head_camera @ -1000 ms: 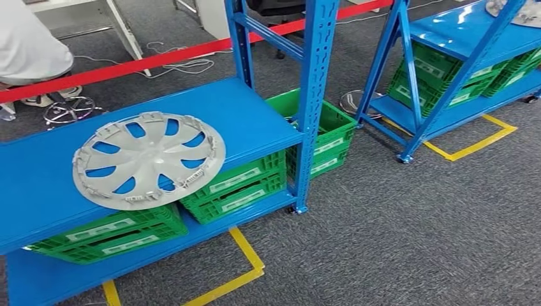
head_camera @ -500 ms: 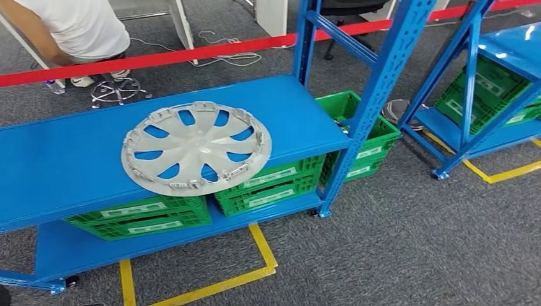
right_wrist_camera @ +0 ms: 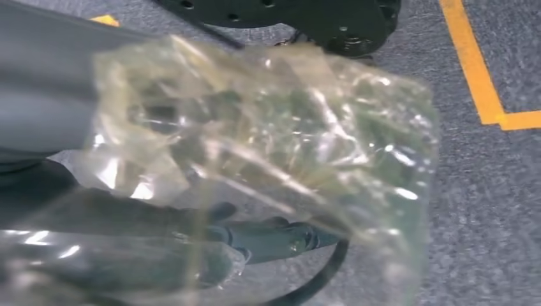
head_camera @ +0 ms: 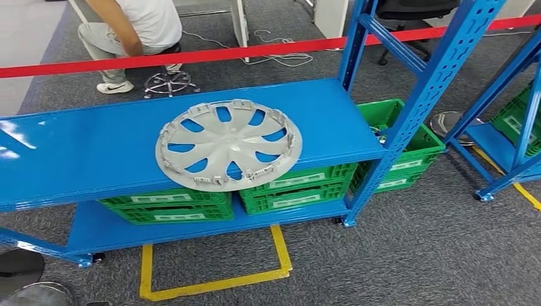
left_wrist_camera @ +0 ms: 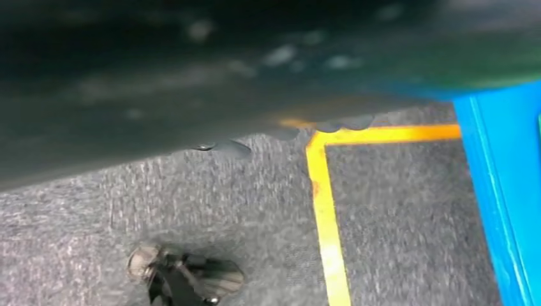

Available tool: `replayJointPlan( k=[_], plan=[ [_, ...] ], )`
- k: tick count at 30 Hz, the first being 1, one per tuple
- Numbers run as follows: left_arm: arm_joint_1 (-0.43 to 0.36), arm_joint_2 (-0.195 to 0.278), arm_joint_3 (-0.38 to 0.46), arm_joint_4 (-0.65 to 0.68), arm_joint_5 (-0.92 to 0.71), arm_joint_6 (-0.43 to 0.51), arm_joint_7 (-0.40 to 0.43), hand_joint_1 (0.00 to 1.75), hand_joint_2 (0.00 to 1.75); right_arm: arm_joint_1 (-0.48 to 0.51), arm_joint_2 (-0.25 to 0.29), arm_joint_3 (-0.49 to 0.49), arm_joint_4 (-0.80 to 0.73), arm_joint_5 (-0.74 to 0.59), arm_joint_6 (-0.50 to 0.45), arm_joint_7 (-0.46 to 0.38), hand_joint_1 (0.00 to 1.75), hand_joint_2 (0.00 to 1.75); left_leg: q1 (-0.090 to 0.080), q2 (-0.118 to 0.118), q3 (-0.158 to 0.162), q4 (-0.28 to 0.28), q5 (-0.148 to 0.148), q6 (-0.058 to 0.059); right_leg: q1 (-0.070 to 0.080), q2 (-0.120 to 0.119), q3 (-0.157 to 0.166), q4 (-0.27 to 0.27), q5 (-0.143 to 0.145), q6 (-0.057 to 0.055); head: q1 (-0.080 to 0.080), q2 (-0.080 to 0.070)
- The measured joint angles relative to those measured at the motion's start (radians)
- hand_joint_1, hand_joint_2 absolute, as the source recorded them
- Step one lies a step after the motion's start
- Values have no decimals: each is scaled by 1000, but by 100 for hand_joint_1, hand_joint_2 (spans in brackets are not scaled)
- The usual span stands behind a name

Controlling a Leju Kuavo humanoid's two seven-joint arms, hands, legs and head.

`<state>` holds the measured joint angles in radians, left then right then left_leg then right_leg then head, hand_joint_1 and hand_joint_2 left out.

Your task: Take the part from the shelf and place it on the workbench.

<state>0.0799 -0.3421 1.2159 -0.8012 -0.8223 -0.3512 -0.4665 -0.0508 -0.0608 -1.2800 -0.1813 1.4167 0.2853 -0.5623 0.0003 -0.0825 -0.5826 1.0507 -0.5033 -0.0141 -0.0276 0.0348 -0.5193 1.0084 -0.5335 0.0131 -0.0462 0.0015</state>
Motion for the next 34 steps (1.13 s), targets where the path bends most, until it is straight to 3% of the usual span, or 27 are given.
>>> replayJointPlan(
  k=[2,3,4,5,7,9,11,13,14,16,18,19,20,21,23,24,25,27,29,33,34],
  plan=[
    [-6,1,1,7,-4,2,-7,0,0,3,0,-1,0,-4,-1,0,0,0,1,52,-52,113,-62,-9,3,-29,2,-3,-1,-10,-8,0],
    [-8,1,2,11,-4,2,-9,0,0,5,0,-1,0,-5,-1,0,0,0,2,65,-84,179,-89,-12,5,-43,2,-2,-2,-13,-9,0],
    [-10,1,2,15,-5,2,-10,0,0,6,0,-2,0,-6,-2,0,0,0,4,71,-107,227,-102,-13,7,-57,3,-2,-4,-15,-9,0],
    [-10,2,4,18,-5,2,-12,0,0,6,0,-2,0,-7,-2,0,0,0,5,74,-113,242,-96,-13,9,-70,4,-2,-5,-15,-9,0],
    [-9,2,6,24,-9,3,-15,0,0,4,0,-4,0,-9,-2,0,0,0,3,84,-71,162,-35,-5,12,-91,11,-2,-10,-15,-10,0],
    [-12,4,8,30,-16,5,-22,0,0,3,0,-7,0,-13,-2,0,0,0,-6,126,-6,34,16,12,16,-110,18,-2,-18,-9,-9,0],
    [-18,6,10,39,-26,9,-31,0,0,4,0,-11,-1,-24,4,2,0,0,-15,154,20,-24,20,24,21,-131,20,-2,-25,0,-9,0],
    [-20,6,15,50,-34,14,-38,0,0,2,0,-16,-2,-39,14,3,0,0,-14,137,20,-35,19,31,23,-149,26,-5,-29,9,-9,0],
    [-20,6,18,55,-37,16,-41,0,0,0,0,-19,-2,-46,20,2,0,0,-11,128,22,-41,22,35,22,-141,27,-1,-36,13,-8,0],
    [-23,5,23,61,-42,17,-45,0,0,1,0,-26,-2,-55,27,1,0,0,-4,112,28,-51,28,44,19,-91,-2,62,-74,21,-2,0],
    [-28,4,27,66,-47,18,-46,0,0,6,0,-33,-4,-64,33,1,0,0,-4,96,28,-51,29,48,16,-46,-72,197,-130,27,2,0],
    [-29,3,31,67,-49,17,-44,0,0,8,0,-37,-6,-70,35,3,0,0,-4,89,28,-51,28,49,16,-40,-107,253,-144,29,3,0],
    [-29,2,35,68,-52,17,-42,0,0,11,0,-41,-7,-75,37,5,0,0,-4,84,30,-51,26,49,15,-37,-130,280,-138,30,3,0],
    [-29,2,39,68,-55,17,-40,0,44,12,0,-45,-9,-80,39,8,0,0,-3,80,33,-50,24,48,14,-37,-132,265,-111,32,3,0],
    [-30,0,45,68,-60,18,-34,0,131,15,0,-52,-13,-87,44,11,0,87,-1,73,40,-47,18,40,10,-37,-90,146,-29,36,3,0],
    [-31,0,48,68,-62,19,-33,0,175,15,0,-55,-15,-89,46,11,0,131,-2,70,41,-42,13,34,9,-34,-63,82,-2,36,4,0],
    [-32,0,51,68,-70,23,-31,0,175,16,0,-57,-17,-91,48,10,0,175,-4,68,41,-38,9,30,7,-32,-43,38,13,32,4,0],
    [-34,3,48,68,-92,42,-26,0,87,18,1,-54,-19,-101,48,13,0,175,-9,66,38,-32,5,38,7,-28,-29,12,13,23,4,0],
    [-32,7,29,68,-101,64,-14,0,0,24,2,-36,-23,-127,41,25,0,175,-11,66,38,-33,7,56,8,-28,-29,12,15,18,2,0],
    [-32,16,-25,72,-60,86,14,0,0,33,4,19,-32,-198,22,57,0,0,-11,66,41,-40,10,65,11,-28,-28,13,13,9,2,0],
    [-32,18,-33,72,-53,88,18,0,0,34,4,27,-34,-208,19,61,0,0,-11,66,41,-41,10,65,12,-28,-28,13,12,8,2,0]
  ],
)
